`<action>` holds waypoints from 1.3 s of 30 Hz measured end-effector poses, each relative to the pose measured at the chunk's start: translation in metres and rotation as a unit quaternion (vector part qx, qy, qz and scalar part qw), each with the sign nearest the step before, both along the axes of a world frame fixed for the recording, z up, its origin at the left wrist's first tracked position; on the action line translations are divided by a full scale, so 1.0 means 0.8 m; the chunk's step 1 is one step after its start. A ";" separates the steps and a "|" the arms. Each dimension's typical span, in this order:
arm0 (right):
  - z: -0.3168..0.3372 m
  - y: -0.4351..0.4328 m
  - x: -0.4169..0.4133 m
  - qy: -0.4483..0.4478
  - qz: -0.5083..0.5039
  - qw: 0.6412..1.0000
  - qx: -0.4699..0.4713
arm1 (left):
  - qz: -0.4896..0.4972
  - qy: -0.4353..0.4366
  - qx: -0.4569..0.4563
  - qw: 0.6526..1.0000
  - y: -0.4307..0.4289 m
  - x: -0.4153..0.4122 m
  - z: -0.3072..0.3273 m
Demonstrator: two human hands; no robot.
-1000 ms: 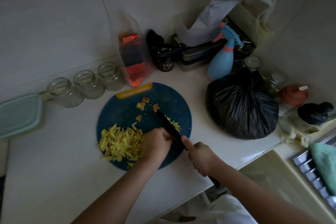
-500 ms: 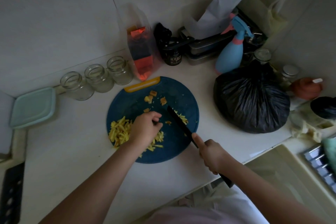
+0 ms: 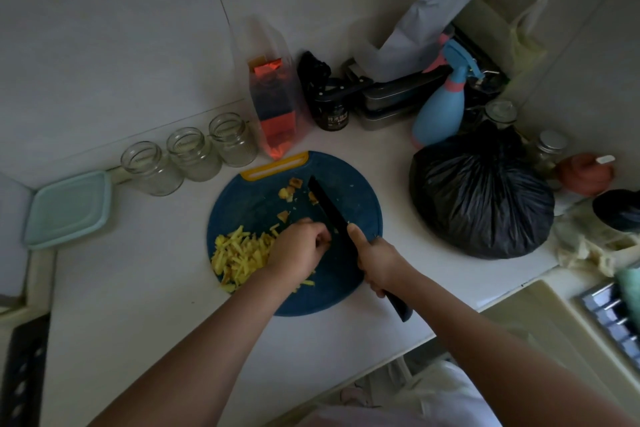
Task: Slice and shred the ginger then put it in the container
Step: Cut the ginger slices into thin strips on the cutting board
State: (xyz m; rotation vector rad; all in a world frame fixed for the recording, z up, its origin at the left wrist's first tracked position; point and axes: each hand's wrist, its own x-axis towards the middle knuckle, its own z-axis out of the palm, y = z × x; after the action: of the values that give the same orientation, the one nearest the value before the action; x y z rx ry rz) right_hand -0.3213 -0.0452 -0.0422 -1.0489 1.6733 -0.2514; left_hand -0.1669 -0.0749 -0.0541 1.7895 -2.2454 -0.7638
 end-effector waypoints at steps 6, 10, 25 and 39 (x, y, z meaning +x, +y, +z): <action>-0.003 0.007 0.004 -0.012 -0.001 1.000 0.014 | 0.081 0.025 -0.008 0.996 0.005 -0.016 0.000; 0.001 0.021 0.001 -0.030 -0.021 0.999 0.026 | 0.113 0.030 -0.006 0.993 0.002 -0.025 -0.002; 0.003 0.063 -0.014 -0.072 -0.112 0.991 0.009 | 0.164 0.032 0.030 0.985 -0.009 -0.036 -0.003; 0.024 0.045 -0.042 0.043 0.090 0.995 -0.020 | 0.145 0.043 0.060 0.987 0.005 0.018 0.020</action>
State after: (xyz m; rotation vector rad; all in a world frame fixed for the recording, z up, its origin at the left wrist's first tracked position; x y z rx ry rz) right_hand -0.3550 -0.0094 -0.0231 -1.2481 1.6429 -0.1255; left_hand -0.1525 -0.0708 -0.0380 2.0337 -1.8643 -0.9107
